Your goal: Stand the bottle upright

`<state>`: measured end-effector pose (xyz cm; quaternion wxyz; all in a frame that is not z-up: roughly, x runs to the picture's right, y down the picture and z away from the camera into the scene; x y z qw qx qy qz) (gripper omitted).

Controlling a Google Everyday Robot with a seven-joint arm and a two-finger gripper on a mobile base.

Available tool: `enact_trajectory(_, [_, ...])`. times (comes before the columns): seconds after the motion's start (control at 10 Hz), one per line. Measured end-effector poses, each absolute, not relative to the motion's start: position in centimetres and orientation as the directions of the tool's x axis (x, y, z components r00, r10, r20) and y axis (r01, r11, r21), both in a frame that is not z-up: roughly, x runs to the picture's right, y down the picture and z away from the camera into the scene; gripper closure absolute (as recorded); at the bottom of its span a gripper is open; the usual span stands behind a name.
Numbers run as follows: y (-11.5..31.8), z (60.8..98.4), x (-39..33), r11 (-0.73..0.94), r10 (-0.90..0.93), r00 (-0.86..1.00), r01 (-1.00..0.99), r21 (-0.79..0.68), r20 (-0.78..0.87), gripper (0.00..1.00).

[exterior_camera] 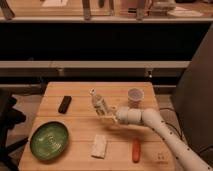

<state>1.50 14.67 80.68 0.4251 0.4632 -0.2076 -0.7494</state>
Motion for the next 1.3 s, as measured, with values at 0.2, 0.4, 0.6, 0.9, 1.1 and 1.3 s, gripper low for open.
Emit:
enact_trajectory(0.2, [14.4, 80.7, 1.6, -0.566, -0.814, -0.181, 0.457, 0.686, -0.552, 0.81])
enact_trajectory(0.4, [14.4, 80.6, 1.8, -0.577, -0.799, -0.148, 0.462, 0.673, -0.583, 0.98])
enact_trajectory(0.6, [14.5, 80.7, 1.9, -0.582, -0.787, -0.114, 0.465, 0.667, -0.607, 1.00])
enact_trajectory(0.9, [15.0, 81.0, 1.7, -0.594, -0.779, -0.127, 0.463, 0.658, -0.614, 1.00])
enact_trajectory(1.1, [15.2, 81.1, 1.8, -0.596, -0.779, -0.134, 0.465, 0.655, -0.613, 1.00])
enact_trajectory(1.3, [15.6, 81.2, 1.9, -0.590, -0.784, -0.138, 0.469, 0.658, -0.605, 1.00])
